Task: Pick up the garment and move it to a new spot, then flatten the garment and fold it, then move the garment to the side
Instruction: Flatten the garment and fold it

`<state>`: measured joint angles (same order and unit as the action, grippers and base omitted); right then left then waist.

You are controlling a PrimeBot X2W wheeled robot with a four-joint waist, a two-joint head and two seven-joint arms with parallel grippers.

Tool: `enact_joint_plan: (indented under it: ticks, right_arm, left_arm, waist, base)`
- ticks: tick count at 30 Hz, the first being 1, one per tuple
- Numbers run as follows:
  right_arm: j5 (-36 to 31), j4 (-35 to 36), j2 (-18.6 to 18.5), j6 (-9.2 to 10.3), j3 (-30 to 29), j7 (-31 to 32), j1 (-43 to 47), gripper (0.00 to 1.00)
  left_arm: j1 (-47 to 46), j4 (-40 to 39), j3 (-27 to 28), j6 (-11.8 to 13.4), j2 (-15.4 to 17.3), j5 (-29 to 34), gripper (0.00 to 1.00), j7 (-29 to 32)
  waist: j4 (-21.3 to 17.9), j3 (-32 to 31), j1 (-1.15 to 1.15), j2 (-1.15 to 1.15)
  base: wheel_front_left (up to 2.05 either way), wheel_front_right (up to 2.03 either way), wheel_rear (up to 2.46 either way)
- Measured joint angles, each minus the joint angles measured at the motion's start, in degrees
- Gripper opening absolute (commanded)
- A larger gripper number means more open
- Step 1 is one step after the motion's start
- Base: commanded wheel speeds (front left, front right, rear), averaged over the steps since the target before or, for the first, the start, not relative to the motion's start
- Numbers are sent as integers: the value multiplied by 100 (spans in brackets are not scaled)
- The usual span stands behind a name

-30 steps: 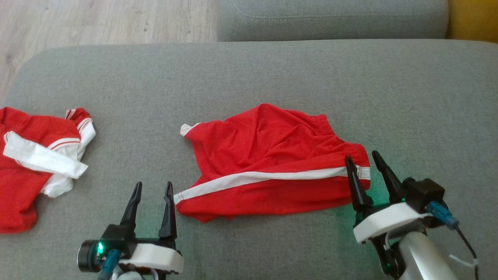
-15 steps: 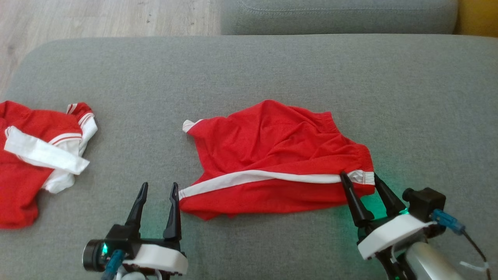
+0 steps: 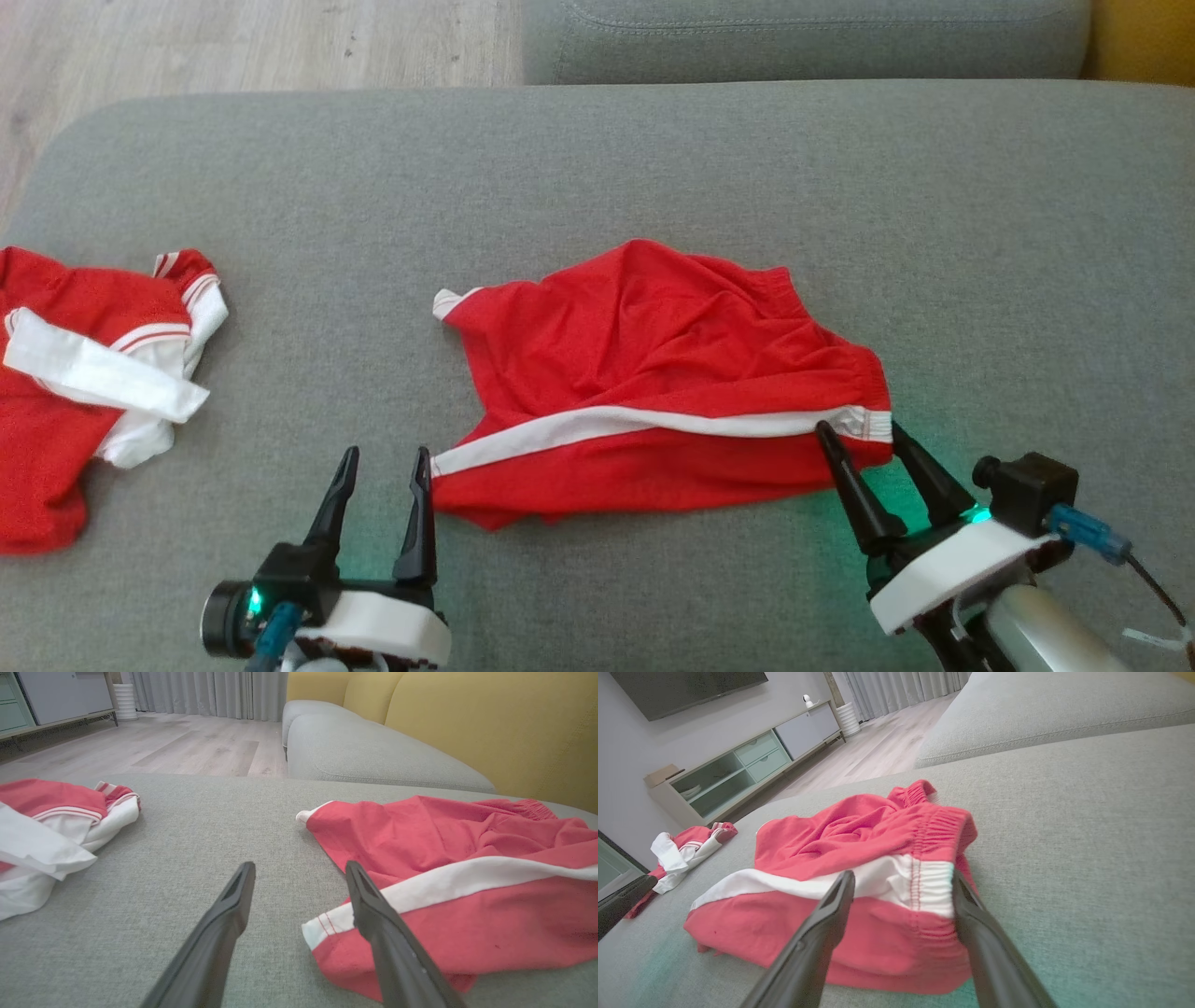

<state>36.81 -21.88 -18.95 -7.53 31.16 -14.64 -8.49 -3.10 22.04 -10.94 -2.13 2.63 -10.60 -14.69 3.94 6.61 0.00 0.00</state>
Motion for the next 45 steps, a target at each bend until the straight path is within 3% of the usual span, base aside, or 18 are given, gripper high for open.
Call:
enact_joint_plan:
  ticks: [2,4,5,8,18,29,38,39,40,41,44,45]
  right_arm:
    - [-1,5,0,0,5,0,-2,44]
    - [-1,8,-2,0,10,0,-3,8]
    - [-1,12,-3,0,14,0,-5,0]
    - [-1,74,-30,0,-16,0,-16,0]
    - [-77,92,-31,0,14,0,-98,0]
    - [-170,82,-34,0,160,0,-388,0]
    - [-168,91,-34,0,165,0,-394,0]
    - [-167,91,-34,0,164,0,-394,0]
    - [-164,91,-34,0,164,0,-394,0]
    - [-160,91,-34,0,163,0,-394,0]
    - [-160,91,-34,0,155,0,-394,0]
    - [-160,91,-34,0,147,0,-394,0]
  left_arm:
    - [0,11,-3,-23,0,0,100,0]
    - [0,35,-9,-23,0,0,100,0]
    - [0,48,-9,-23,0,-1,100,0]
    - [-1,146,-9,-48,0,-115,100,0]
    - [-141,700,-233,-488,-4,-1120,100,0]
    - [-493,964,-623,-503,-3,-1718,100,0]
    - [-621,1085,-609,-545,-4,-1717,100,0]
    - [-622,1080,-603,-545,-4,-1718,91,0]
    - [-621,1078,-600,-545,-4,-1718,65,0]
    - [-620,1076,-597,-545,-4,-1718,48,0]
    - [-617,996,-592,-545,-4,-1717,32,0]
    - [-615,947,-597,-545,-4,-1714,12,0]
  waist:
    - [9,1,0,0]
    - [21,14,0,0]
    - [26,23,0,0]
    - [14,72,0,0]
    - [-84,246,0,0]
    - [-177,419,0,0]
    - [-211,477,0,0]
    - [-212,480,0,0]
    - [-212,484,0,0]
    - [-210,487,0,0]
    - [-201,496,0,0]
    - [-196,501,0,0]
  base:
    - [0,0,0]
    - [0,0,0]
    - [0,0,0]
    - [0,0,0]
    - [0,0,0]
    - [0,0,0]
    - [0,0,0]
    - [0,0,0]
    - [0,0,0]
    - [0,0,0]
    - [0,0,0]
    - [0,0,0]
